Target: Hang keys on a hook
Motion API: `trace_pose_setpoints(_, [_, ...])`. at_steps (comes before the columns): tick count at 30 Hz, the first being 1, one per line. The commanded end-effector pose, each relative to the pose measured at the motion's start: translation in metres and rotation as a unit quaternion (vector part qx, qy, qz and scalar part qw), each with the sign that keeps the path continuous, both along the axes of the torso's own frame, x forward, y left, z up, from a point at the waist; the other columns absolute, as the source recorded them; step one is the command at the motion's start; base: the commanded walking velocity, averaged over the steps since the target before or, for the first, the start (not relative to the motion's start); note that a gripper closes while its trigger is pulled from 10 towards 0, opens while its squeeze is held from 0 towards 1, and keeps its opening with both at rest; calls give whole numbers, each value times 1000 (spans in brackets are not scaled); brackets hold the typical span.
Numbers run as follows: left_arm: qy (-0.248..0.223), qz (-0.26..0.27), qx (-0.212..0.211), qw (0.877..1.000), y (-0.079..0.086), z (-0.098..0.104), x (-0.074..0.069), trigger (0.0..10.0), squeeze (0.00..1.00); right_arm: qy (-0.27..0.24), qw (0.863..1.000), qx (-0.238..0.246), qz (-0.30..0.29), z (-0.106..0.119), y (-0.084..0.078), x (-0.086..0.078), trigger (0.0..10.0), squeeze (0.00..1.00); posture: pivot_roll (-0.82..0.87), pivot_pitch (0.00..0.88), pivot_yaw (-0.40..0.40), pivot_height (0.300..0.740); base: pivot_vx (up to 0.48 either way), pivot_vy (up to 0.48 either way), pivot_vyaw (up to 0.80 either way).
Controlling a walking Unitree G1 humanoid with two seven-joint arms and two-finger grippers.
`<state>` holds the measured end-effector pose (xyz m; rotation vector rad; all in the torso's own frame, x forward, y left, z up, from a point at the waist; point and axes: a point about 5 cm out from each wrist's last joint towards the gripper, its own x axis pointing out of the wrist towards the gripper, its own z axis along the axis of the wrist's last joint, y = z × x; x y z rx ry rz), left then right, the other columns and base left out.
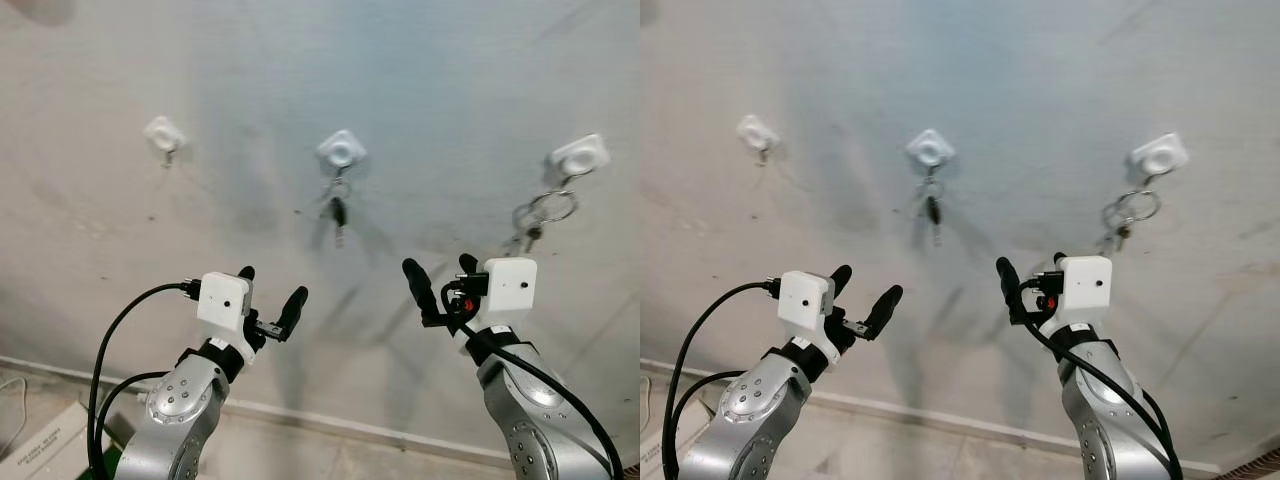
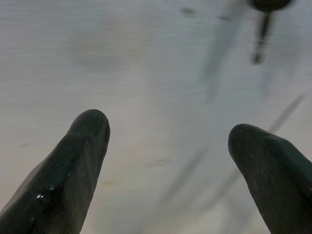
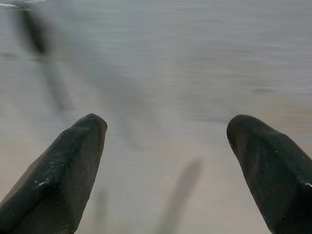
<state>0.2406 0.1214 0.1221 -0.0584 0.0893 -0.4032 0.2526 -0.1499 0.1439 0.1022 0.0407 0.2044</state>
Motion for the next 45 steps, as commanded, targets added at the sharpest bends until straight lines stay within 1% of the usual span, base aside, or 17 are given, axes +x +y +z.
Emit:
trace_pose_setpoints(1, [4,8,9,1000,4,-1,1,10000,0,1,1000,1,9,0,4,2,10000,0,-54,0,90,740,0,469,0])
trace_pose_setpoints(10, [7,4,13,1000,3,-3,1,10000,0,1,1000,1,0,0,5,3,10000,0,-56,0,94,740,0,467,0])
trace_pose_setpoints(14, [-4,0,25,1000,3,-2,2,10000,0,0,1000,5,7,0,7,4,10000,0,-56,0,95,740,0,0,0])
trace_pose_setpoints(22, [2,0,20,1000,1,-4,2,10000,0,4,1000,9,1,-1,6,6,10000,0,-55,0,96,740,0,0,0])
trace_pose_setpoints(30, [-1,-3,22,1000,1,-4,3,10000,0,-4,1000,-14,5,-1,9,7,10000,0,-58,0,98,740,0,0,0])
trace_pose_setpoints(36, [-2,-3,20,1000,0,-3,4,10000,0,-20,1000,-18,-13,2,3,10,10000,0,-62,0,98,740,0,0,0])
trace_pose_setpoints(37, [-2,-4,20,1000,-1,-3,4,10000,0,-8,999,-30,-17,-1,2,11,10000,0,-67,0,101,740,0,0,0])
trace_pose_setpoints(39, [-2,-5,20,1000,-2,-3,4,10000,0,-3,999,-34,-18,-1,1,11,10000,0,-67,0,101,740,0,0,0])
trace_pose_setpoints(42, [-3,-6,21,1000,-1,-3,5,10000,0,2,1000,-22,-18,-1,1,10,10000,0,-65,0,102,740,0,0,0])
trace_pose_setpoints(43, [-4,-6,21,1000,-1,-3,5,10000,0,2,1000,-3,-21,-1,1,10,10000,0,-62,0,103,740,0,0,0])
trace_pose_setpoints(45, [-4,-6,21,1000,-1,-2,5,10000,0,1,1000,5,-25,-1,0,10,10000,0,-62,0,103,740,0,0,0])
